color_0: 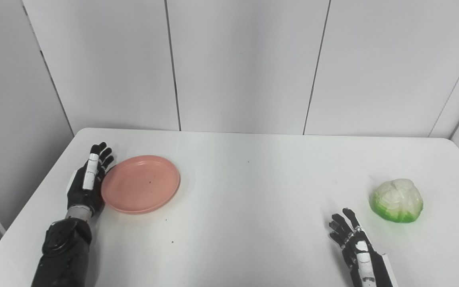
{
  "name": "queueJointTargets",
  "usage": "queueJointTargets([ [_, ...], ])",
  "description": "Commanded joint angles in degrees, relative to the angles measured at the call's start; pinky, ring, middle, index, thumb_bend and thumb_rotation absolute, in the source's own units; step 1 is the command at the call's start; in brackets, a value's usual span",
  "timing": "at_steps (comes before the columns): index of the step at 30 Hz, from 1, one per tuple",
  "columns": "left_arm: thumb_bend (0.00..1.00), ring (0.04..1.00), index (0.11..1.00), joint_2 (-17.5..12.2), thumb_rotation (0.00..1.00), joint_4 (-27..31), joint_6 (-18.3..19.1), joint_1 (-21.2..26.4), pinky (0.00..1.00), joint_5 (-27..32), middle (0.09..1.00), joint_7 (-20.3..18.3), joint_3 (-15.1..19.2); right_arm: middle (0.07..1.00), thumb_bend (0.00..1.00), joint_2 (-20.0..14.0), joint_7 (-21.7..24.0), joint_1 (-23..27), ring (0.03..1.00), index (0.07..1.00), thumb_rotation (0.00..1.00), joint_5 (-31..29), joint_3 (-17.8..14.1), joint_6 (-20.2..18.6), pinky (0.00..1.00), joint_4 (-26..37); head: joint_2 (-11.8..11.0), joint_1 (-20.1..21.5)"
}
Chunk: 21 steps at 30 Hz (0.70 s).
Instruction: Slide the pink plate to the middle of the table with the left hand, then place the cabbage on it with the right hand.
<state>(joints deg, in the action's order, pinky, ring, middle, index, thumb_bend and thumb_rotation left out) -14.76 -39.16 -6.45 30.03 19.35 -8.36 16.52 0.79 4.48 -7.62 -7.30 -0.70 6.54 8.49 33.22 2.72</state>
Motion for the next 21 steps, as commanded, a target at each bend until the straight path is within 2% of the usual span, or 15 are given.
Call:
queueJointTargets([
  [1, 0.96, 0.959, 0.902, 1.29, 0.82, 3.98, 1.09, 1.55, 0.88, -0.93, 0.952, 1.63, -0.88, 0.88, 0.86, 0.72, -0.15, -4.24, 0.883, 0.932, 0.93, 0.33, 0.75, -0.63, 0.9, 1.19, 0.09, 0.13],
  [5, 0.94, 0.949, 0.901, 3.81, 0.83, 7.31, 2.13, 0.81, 0.84, -2.32, 0.944, 3.79, -1.87, 0.88, 0.86, 0.84, -0.39, -4.27, 0.887, 0.928, 0.93, 0.28, 1.19, -0.94, 0.91, 1.44, 0.34, 0.6],
  [7, 0.93, 0.956, 0.92, 4.75, 0.83, 7.92, 2.12, 0.7, 0.88, -2.29, 0.948, 3.76, -2.25, 0.879, 0.86, 0.93, -0.56, -4.24, 0.887, 0.926, 0.93, 0.32, 1.33, -1.05, 0.9, 1.5, 0.46, 0.84],
  [14, 0.93, 0.958, 0.919, 9.59, 0.8, 10.69, 2.05, -0.29, 0.92, -4.08, 0.953, 5.41, -4.45, 0.878, 0.85, 0.97, -1.21, -4.26, 0.888, 0.927, 0.94, 0.96, 1.9, -1.01, 0.9, 1.95, 0.43, 0.98],
  [18, 0.94, 0.951, 0.915, 12.87, 0.82, 12.13, 2.92, -0.42, 0.89, -5.41, 0.957, 6.31, -6.79, 0.88, 0.85, 1.25, -1.59, -4.09, 0.889, 0.927, 0.93, 0.8, 2.2, -1.62, 0.9, 2.03, 0.61, 1.5],
  [21, 0.94, 0.952, 0.924, 14.04, 0.84, 12.47, 3.26, -0.81, 0.87, -6.3, 0.965, 6.19, -8.31, 0.877, 0.85, 1.27, -1.71, -4.06, 0.885, 0.927, 0.93, 0.91, 2.4, -1.34, 0.9, 2.02, 0.64, 1.63],
])
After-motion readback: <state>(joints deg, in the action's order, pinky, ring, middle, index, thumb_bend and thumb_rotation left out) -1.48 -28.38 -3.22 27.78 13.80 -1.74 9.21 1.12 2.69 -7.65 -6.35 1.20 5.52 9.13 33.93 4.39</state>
